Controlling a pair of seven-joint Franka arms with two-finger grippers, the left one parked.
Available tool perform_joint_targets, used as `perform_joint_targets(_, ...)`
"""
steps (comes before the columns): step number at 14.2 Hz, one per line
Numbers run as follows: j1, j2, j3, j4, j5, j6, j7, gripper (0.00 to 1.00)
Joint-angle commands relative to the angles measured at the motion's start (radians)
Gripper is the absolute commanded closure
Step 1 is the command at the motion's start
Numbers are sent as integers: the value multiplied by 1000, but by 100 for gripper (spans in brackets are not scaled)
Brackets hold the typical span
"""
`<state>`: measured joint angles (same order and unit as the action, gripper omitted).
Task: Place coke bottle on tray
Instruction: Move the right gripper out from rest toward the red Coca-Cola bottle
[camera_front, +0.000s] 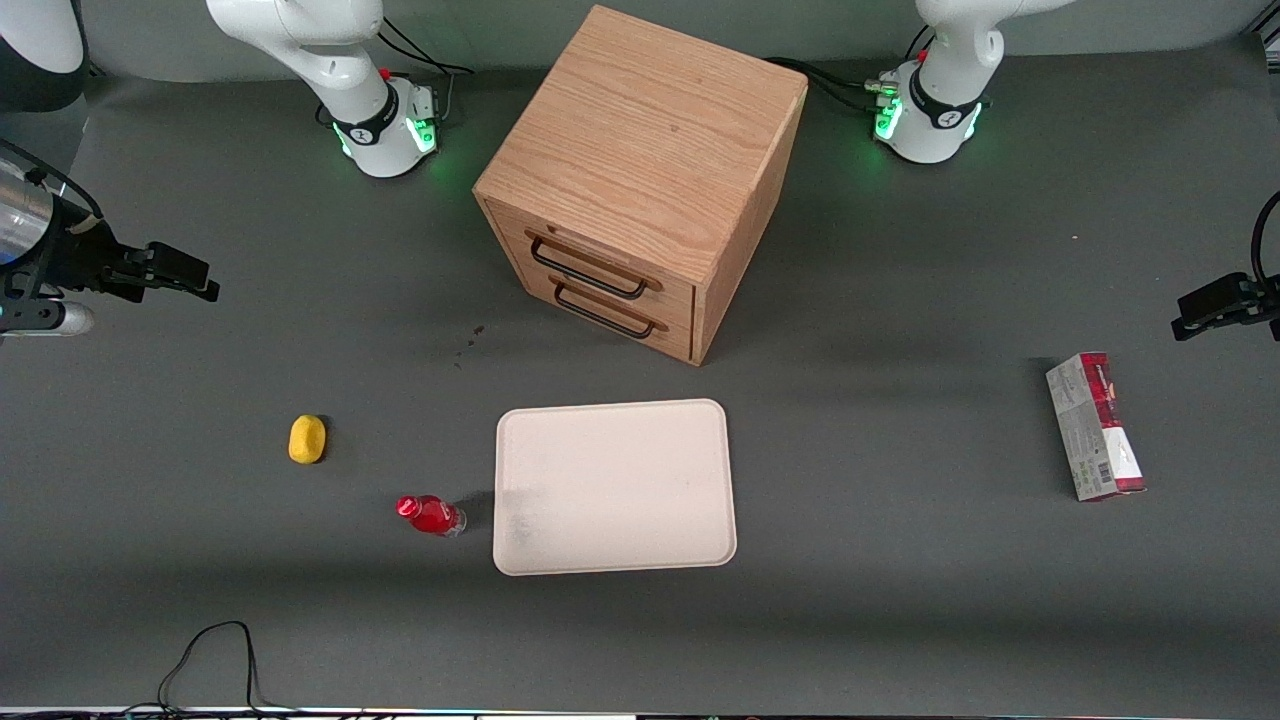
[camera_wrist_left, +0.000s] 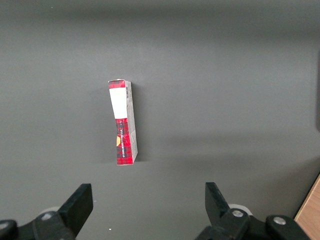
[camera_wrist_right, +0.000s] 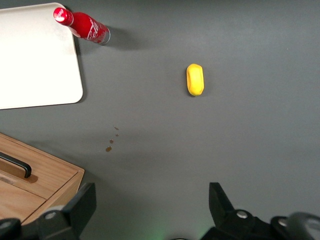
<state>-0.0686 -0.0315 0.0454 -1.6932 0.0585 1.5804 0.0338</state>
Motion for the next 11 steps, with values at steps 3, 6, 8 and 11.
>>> perform_joint_targets(3, -20, 21, 4, 41, 24, -28, -22, 0)
perform_joint_targets(6, -16, 35, 5, 40, 23, -28, -25, 0)
perform_joint_targets(8, -16, 47, 5, 41, 20, -26, -26, 0)
perform_joint_targets(11, -14, 59, 5, 76, 15, -28, -40, 0)
